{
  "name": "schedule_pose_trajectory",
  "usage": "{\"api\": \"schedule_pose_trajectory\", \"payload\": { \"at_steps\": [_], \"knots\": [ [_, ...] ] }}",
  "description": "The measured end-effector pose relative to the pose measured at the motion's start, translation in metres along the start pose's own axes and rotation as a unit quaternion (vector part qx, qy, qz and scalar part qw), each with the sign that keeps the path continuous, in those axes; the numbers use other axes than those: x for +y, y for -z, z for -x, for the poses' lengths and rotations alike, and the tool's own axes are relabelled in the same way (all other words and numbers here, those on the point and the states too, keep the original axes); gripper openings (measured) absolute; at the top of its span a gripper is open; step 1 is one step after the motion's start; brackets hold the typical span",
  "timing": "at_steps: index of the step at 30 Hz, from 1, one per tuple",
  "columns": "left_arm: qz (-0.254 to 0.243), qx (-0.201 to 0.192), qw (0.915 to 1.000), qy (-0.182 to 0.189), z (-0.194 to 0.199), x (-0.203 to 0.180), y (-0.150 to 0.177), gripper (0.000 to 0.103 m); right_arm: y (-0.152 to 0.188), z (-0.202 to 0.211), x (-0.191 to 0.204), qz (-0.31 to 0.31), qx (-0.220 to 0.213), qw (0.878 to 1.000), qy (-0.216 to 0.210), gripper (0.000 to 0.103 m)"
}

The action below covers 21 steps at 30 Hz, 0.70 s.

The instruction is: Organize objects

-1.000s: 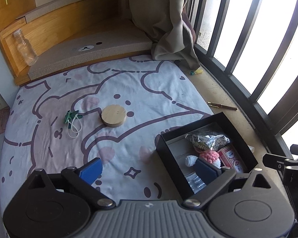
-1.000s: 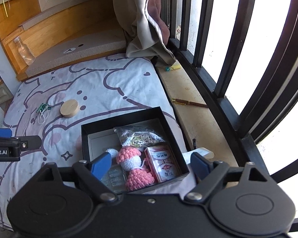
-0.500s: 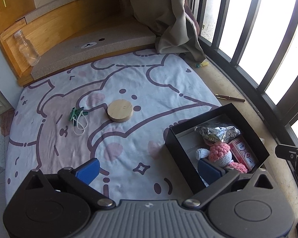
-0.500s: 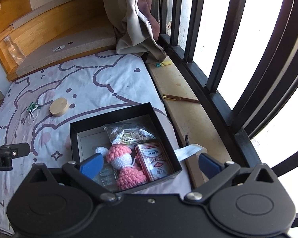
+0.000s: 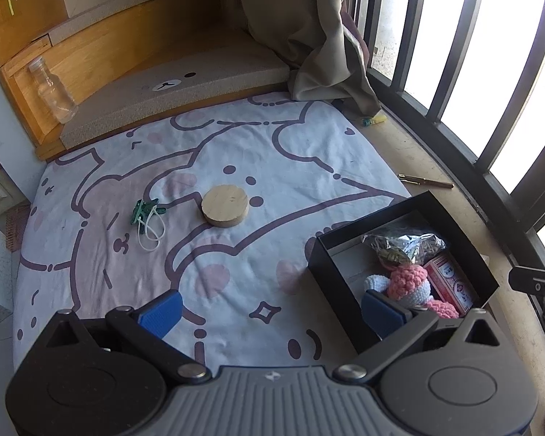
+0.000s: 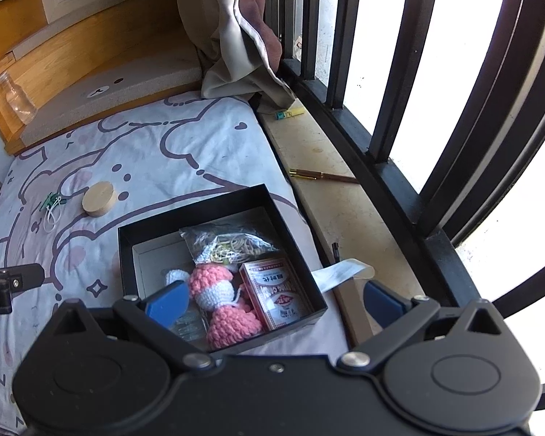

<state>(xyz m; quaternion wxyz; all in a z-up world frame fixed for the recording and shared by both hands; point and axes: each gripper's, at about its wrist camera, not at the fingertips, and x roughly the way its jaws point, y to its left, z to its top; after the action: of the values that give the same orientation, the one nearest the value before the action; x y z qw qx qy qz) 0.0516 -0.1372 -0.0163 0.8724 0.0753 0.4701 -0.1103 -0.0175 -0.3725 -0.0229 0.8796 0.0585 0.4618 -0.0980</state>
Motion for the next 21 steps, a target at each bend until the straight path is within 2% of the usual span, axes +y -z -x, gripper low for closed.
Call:
{"api": "schedule_pose_trajectory", "payload": {
  "at_steps": [10,21],
  "knots": [
    [0.029,-0.009,0.9993,-0.022,0.001,0.033,0.001,0.103,-0.007,-0.005,0.021,-0.005,-0.009,1.0,-0.016,0.103],
    [0.075,-0.018,0.996,-0.046,0.008,0.09,0.012,0.103,-0.018,-0.011,0.077,0.024,-0.018,0.998,-0.047,0.103]
  ]
}}
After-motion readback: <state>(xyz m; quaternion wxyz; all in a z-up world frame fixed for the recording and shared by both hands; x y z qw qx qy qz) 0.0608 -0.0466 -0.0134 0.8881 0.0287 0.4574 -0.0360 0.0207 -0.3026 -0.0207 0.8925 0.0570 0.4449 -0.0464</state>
